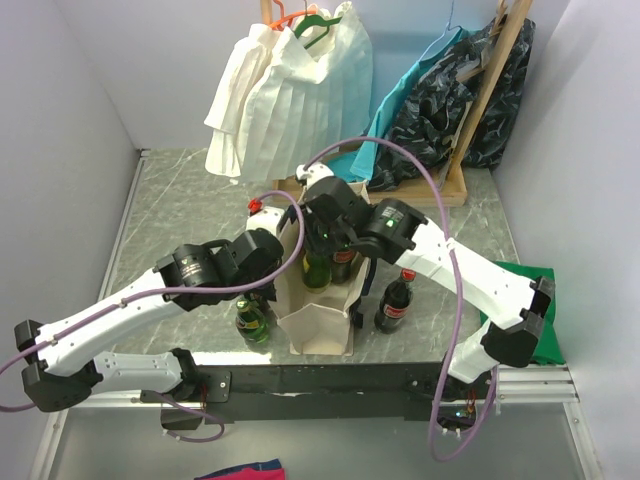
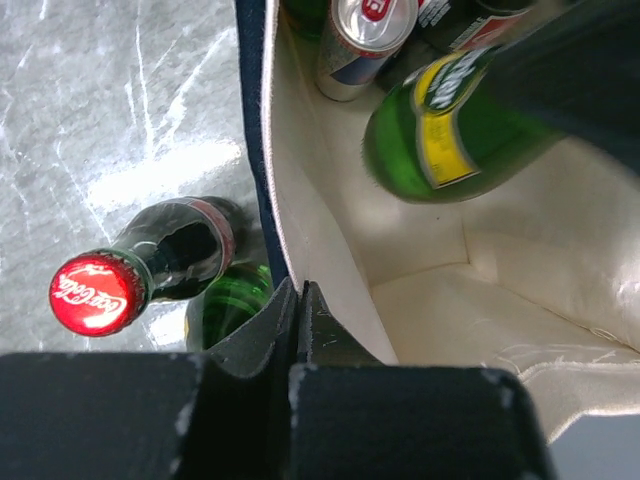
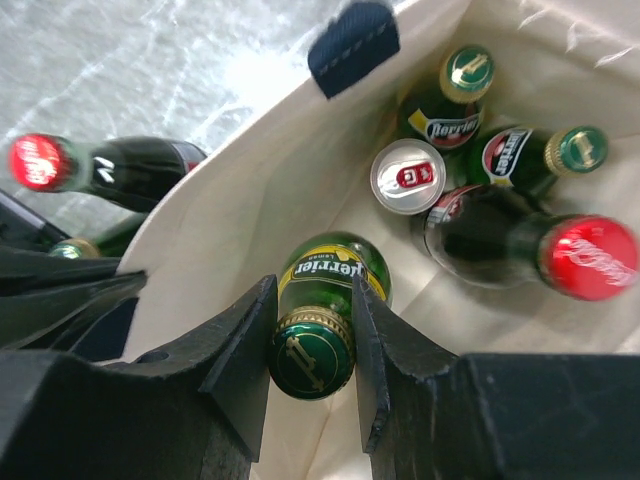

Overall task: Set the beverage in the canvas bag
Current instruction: Place the drink in the canvas bag.

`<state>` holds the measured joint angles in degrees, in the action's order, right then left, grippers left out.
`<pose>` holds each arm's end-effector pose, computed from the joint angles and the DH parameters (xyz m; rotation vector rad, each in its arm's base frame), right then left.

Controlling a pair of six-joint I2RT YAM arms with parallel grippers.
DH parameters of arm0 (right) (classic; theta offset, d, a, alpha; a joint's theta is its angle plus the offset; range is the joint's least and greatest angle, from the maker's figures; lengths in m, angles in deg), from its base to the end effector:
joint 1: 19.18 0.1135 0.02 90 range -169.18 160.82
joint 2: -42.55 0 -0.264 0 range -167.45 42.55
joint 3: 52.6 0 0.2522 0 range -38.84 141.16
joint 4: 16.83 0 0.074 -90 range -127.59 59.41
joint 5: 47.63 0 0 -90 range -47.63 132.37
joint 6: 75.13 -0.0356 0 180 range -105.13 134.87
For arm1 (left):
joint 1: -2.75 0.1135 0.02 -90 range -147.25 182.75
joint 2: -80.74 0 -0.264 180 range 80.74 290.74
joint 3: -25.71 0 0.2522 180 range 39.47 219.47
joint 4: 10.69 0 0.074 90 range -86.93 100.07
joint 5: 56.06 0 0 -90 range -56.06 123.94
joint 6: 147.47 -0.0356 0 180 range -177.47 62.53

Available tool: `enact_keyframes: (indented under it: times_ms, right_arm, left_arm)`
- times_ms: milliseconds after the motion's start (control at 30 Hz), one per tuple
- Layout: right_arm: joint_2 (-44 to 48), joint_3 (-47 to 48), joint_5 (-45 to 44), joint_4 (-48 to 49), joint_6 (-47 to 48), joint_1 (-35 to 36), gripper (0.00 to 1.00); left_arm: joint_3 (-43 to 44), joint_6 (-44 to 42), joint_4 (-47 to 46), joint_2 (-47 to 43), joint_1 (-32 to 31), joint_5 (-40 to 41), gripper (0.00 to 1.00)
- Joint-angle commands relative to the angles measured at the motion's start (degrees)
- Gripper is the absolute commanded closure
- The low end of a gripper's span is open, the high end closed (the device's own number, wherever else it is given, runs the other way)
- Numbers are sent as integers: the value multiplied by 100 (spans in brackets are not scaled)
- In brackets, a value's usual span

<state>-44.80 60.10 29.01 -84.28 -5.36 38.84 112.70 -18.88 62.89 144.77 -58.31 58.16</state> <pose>0.1745 0.2640 0.4124 -0.6366 2.2321 0.4391 0.1116 -0.1716 0.3669 0.2832 2.3593 -0.3199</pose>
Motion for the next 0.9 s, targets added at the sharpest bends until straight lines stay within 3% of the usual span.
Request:
enact_keyframes:
  times_ms: [0,200,533,867]
  right_arm:
    - [430,-155,-228,1018,-148,69,100]
    - [315,-392,-447,1343,-139,87,100]
    - [113,-867,-614,2169,-183,87,100]
    - [-45,-955,-764,2363,-174,78,100]
  left_arm:
    - [-28,-194,-277,-251,-55,-85,95]
    - [-90,-264,-435,-321,-55,-129,86]
    - [-63,-229,-435,-374,-55,-173,78]
    - [42,-211,-356,-339,-47,-208,74]
